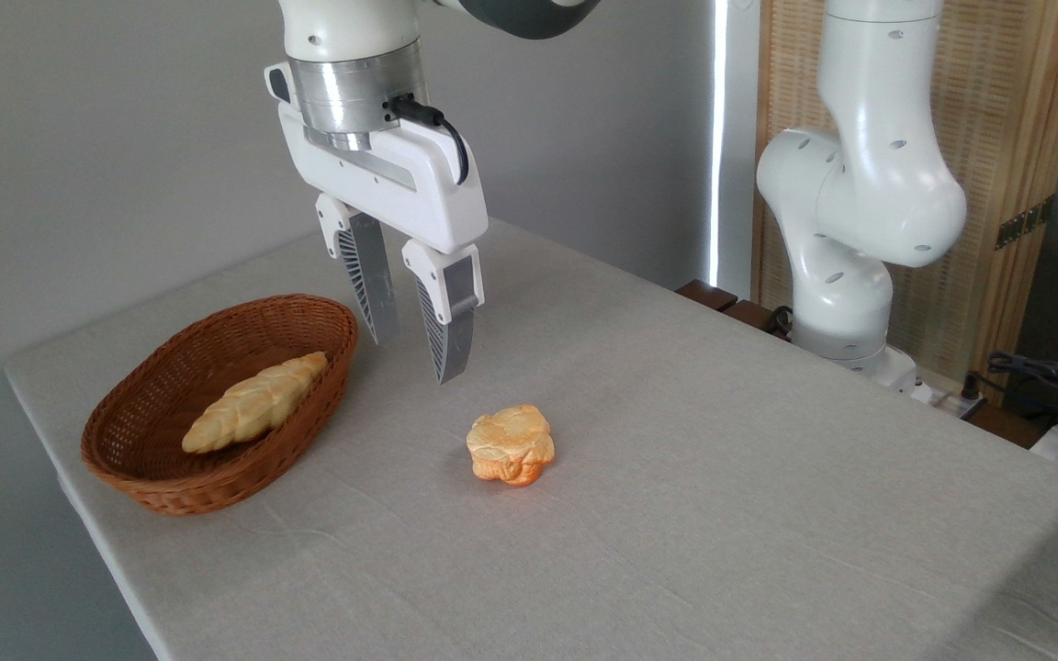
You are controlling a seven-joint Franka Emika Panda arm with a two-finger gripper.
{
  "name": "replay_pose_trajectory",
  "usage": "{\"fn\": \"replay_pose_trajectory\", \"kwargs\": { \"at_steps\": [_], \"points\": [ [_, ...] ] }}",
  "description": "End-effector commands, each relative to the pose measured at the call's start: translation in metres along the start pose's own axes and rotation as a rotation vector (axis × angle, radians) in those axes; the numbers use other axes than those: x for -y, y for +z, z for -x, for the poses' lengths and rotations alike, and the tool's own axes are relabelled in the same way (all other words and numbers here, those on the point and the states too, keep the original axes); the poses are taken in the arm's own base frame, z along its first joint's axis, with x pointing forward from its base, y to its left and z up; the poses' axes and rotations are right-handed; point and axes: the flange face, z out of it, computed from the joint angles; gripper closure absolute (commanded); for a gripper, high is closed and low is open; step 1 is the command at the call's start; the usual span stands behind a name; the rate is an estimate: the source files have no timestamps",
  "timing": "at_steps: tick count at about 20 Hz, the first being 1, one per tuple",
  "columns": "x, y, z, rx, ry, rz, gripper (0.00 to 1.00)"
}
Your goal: Put bread into the basket
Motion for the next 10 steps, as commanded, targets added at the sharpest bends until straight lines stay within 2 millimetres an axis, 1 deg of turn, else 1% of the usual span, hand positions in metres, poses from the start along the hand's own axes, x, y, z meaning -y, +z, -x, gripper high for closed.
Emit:
{"fn": "replay_pose_trajectory", "kwargs": {
  "at_steps": [1, 10],
  "points": [
    [-0.0023, -0.0069, 0.0022, -0.005, 0.000, 0.019, 0.00],
    [0.0016, -0.0065, 0.0048, -0.002, -0.011, 0.015, 0.00]
  ]
}}
